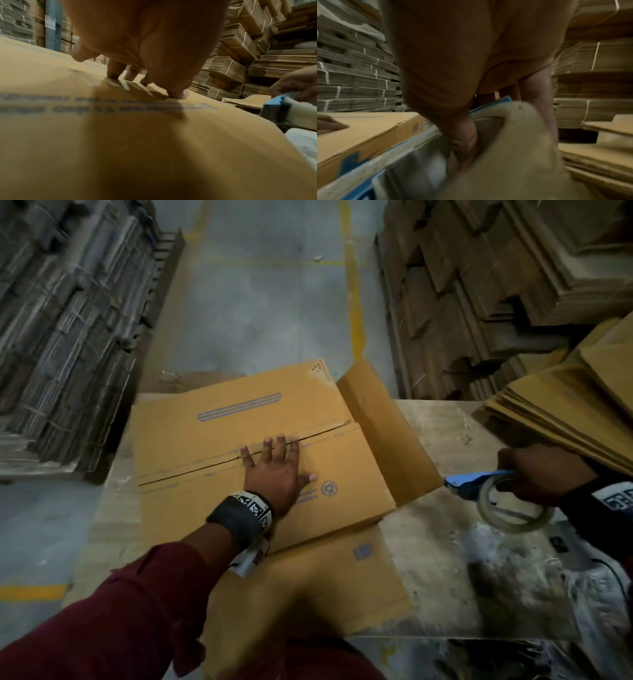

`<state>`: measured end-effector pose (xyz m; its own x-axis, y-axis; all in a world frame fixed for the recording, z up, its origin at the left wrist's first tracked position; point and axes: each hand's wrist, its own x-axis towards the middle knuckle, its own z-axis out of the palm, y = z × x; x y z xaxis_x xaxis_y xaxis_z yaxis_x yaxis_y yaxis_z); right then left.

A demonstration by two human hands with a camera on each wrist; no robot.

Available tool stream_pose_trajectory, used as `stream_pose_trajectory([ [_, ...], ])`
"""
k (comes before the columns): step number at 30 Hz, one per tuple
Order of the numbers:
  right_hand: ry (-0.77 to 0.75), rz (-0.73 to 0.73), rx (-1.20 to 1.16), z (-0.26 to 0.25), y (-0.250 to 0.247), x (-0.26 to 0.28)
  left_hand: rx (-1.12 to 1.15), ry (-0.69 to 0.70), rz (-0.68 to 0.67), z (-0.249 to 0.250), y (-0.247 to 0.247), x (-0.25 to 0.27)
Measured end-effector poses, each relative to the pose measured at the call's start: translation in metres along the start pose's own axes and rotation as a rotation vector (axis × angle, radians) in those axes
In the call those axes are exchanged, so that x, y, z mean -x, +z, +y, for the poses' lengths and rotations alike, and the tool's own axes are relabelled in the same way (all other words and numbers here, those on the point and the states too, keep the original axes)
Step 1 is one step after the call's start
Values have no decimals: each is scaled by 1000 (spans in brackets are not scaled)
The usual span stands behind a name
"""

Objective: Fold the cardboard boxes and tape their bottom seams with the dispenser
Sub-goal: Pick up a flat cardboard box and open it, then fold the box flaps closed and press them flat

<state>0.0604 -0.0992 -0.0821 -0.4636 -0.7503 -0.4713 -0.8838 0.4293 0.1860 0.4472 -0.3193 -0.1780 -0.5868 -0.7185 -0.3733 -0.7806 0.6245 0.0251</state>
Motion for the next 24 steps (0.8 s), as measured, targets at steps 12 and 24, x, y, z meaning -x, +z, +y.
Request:
stream_pose_trajectory([
  [12, -70, 384, -538, -101, -77, 8, 60, 138, -64, -51, -9, 10],
  [24, -697, 148, -966, -396, -124, -14, 106, 131, -31, -245, 42, 97],
])
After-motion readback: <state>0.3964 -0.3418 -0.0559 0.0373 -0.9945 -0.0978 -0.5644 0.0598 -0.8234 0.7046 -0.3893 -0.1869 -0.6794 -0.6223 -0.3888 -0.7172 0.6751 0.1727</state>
